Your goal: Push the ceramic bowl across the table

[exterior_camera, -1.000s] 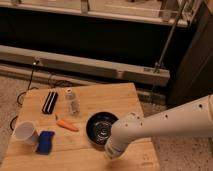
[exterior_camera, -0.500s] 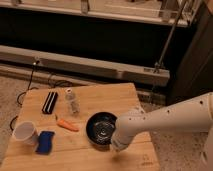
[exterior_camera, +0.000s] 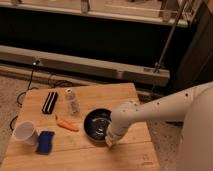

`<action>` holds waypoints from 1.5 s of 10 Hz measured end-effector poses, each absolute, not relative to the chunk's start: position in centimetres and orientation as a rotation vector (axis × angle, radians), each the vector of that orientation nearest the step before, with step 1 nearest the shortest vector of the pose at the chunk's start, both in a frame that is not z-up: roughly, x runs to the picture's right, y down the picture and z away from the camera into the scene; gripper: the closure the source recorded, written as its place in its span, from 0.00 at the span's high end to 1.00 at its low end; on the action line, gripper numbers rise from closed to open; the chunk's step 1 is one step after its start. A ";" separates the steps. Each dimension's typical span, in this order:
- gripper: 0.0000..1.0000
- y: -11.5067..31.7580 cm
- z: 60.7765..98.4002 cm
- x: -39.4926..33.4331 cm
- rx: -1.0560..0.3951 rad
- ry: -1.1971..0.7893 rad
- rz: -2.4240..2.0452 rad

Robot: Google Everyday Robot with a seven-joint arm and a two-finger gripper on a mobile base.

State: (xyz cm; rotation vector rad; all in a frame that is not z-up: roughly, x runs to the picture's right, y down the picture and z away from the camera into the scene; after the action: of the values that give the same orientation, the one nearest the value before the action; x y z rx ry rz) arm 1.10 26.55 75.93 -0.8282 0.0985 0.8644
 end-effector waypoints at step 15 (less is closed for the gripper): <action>0.06 18.5 80.4 -3.0 -0.740 0.043 0.804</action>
State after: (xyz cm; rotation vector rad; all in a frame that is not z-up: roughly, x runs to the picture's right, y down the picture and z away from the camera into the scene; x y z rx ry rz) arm -2.96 18.49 80.39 -0.7397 0.0435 0.8038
